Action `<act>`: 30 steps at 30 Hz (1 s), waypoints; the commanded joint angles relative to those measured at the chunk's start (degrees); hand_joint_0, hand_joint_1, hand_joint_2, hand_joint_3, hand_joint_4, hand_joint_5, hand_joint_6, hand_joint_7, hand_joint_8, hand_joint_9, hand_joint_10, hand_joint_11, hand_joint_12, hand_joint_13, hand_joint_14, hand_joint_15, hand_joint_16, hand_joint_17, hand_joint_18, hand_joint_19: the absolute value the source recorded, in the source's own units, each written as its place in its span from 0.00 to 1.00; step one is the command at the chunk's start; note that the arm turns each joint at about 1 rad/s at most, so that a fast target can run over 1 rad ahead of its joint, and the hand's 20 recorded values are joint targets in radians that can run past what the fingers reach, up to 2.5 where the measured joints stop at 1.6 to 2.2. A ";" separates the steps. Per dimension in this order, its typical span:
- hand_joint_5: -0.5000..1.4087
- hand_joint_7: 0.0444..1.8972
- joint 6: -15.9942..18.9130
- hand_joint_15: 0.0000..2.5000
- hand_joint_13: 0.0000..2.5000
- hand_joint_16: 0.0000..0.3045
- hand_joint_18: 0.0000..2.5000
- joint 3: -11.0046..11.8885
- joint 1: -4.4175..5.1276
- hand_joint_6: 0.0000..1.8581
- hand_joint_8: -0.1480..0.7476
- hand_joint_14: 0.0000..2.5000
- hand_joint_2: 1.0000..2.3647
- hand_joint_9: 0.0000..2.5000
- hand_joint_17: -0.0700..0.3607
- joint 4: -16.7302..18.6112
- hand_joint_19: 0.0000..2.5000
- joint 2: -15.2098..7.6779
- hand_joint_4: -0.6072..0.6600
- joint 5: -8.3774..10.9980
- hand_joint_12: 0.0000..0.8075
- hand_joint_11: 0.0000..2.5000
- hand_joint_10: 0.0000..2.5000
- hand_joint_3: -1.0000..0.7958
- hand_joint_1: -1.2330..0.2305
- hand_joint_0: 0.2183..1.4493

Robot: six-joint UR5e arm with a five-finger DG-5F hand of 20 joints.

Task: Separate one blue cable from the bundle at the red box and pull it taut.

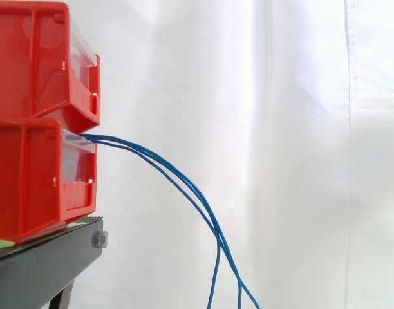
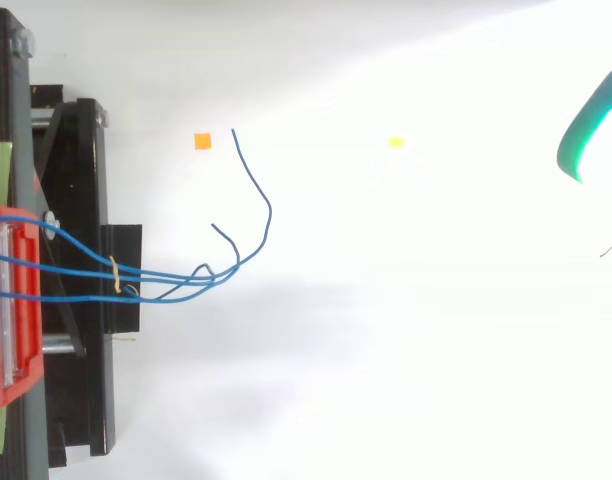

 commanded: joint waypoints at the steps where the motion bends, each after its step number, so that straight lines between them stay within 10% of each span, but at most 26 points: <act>1: 0.13 0.38 -0.08 0.16 0.29 0.16 0.27 0.02 0.28 0.27 0.47 0.01 0.00 0.25 0.42 0.55 0.31 -0.10 0.62 1.47 0.43 0.24 0.01 0.28 0.38 0.25; 11: 0.14 0.38 -0.61 0.16 0.29 0.16 0.25 1.16 1.07 0.27 0.47 0.01 0.00 0.25 0.42 4.33 0.29 -6.07 0.63 5.60 0.44 0.23 0.01 0.28 0.39 0.25; 19: 0.14 0.38 -0.70 0.16 0.29 0.16 0.25 7.75 1.24 0.27 0.48 0.01 0.00 0.25 0.42 6.18 0.29 -14.42 0.63 7.27 0.44 0.23 0.01 0.28 0.40 0.25; 30: 0.14 0.38 -2.54 0.17 0.30 0.16 0.25 10.65 1.42 0.27 0.48 0.01 0.00 0.26 0.42 8.64 0.29 -17.59 0.64 13.51 0.44 0.23 0.01 0.28 0.40 0.25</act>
